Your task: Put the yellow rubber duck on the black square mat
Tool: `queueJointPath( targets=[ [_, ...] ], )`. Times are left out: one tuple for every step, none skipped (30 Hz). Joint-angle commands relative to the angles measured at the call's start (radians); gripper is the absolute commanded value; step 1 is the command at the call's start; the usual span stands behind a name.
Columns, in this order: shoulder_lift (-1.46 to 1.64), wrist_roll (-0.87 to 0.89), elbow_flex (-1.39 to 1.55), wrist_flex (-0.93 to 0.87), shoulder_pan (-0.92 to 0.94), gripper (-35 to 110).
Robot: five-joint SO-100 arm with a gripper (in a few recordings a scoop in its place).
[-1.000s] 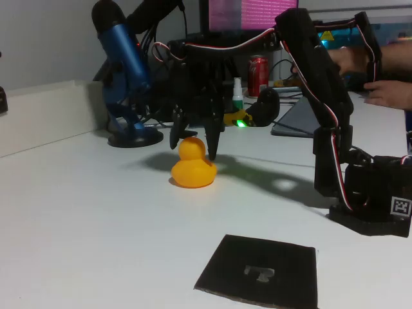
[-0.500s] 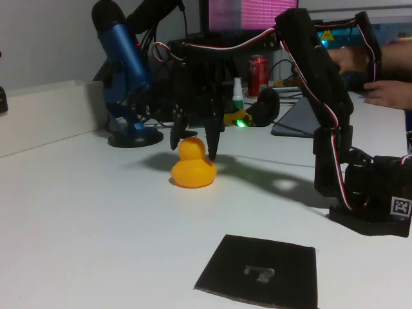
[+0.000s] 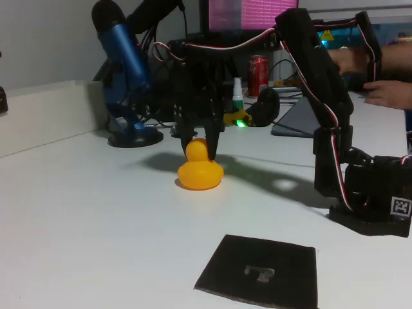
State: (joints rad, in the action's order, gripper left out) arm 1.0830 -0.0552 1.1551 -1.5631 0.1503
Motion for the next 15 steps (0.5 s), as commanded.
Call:
queueJointPath(
  targets=[
    [0.04,-0.009,-0.023,-0.017,0.021,19],
    [0.04,-0.009,-0.023,-0.017,0.021,18],
    [0.04,-0.009,-0.025,-0.017,0.021,18],
    [0.04,-0.009,-0.025,-0.017,0.021,17],
    [0.04,-0.009,-0.025,-0.017,0.021,17],
    [0.04,-0.009,-0.025,-0.017,0.021,17],
    [0.04,-0.009,-0.025,-0.017,0.021,17],
    [0.041,-0.009,-0.025,-0.017,0.021,17],
    [0.041,-0.009,-0.026,-0.017,0.021,17],
    [0.041,-0.009,-0.028,-0.017,0.021,17],
    [0.041,-0.009,-0.028,-0.017,0.021,17],
    [0.041,-0.009,-0.028,-0.017,0.02,17],
    [0.041,-0.009,-0.028,-0.017,0.02,17],
    [0.041,-0.009,-0.028,-0.017,0.02,17],
    [0.041,-0.009,-0.028,-0.017,0.02,17]
  ],
)
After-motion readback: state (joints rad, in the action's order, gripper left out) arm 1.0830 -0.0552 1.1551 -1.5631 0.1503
